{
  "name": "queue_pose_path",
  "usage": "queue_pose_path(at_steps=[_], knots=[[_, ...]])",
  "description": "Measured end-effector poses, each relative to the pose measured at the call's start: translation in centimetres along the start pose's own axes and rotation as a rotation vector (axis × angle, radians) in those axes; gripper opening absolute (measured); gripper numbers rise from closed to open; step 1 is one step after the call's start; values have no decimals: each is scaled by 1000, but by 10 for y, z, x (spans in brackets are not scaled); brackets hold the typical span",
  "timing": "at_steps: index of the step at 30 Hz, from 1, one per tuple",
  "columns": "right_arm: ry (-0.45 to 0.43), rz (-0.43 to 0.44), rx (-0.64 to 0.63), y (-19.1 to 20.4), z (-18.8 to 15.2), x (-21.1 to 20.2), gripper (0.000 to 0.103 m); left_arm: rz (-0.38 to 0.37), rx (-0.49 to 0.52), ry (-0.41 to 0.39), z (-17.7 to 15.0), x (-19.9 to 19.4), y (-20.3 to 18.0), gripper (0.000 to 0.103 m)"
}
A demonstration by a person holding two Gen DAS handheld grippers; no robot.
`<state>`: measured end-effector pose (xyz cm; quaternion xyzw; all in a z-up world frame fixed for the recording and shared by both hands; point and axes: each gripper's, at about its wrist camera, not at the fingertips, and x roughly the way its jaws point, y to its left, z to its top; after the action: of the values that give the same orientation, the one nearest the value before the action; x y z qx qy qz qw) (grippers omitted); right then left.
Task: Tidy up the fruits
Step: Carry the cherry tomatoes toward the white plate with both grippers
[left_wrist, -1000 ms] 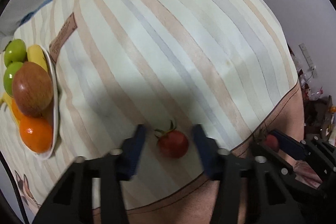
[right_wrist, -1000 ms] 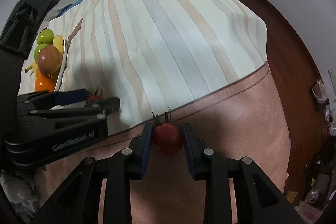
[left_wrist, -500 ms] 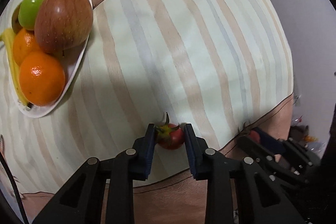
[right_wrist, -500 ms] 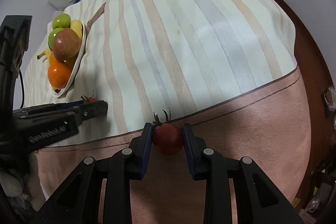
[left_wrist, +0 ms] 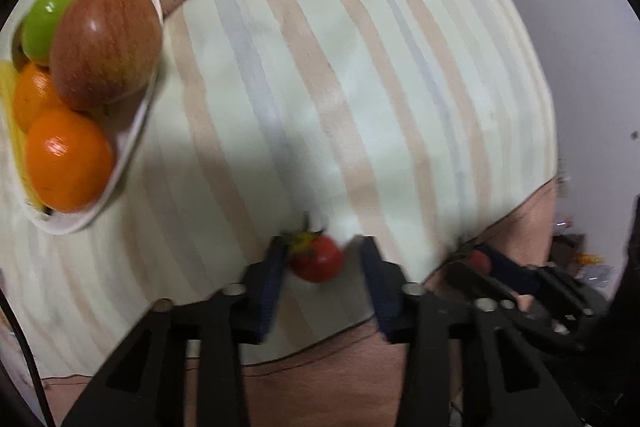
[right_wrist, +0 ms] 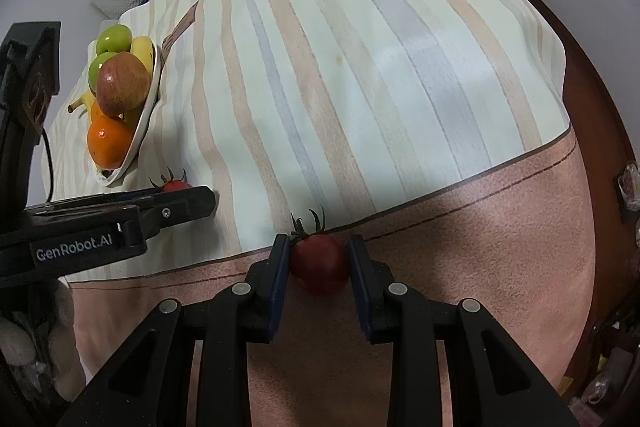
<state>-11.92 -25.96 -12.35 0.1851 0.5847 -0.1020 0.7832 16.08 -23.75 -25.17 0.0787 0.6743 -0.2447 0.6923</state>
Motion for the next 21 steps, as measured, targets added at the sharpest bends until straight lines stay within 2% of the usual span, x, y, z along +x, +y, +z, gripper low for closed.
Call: queue_pose_path(at_steps=[1, 4, 7, 13, 17, 21], knots=[[-4, -9, -8, 2, -1, 0, 32, 10, 4, -6, -1, 0, -1, 24], [-14, -20, -17, 5, -1, -2, 32, 6, -4, -21, -2, -4, -4, 24], [-28, -11, -14, 6, -1, -7, 31, 20, -11, -46, -2, -17, 2, 24], [-55, 30, -21, 17, 2, -25, 31, -9, -66, -104, -1, -48, 18, 24], [-83, 79, -50, 38, 12, -41, 31, -15, -113, -173, -1, -85, 46, 24], [-106, 148, -105, 76, 30, -51, 31, 1, -175, -219, -1, -109, 82, 24]])
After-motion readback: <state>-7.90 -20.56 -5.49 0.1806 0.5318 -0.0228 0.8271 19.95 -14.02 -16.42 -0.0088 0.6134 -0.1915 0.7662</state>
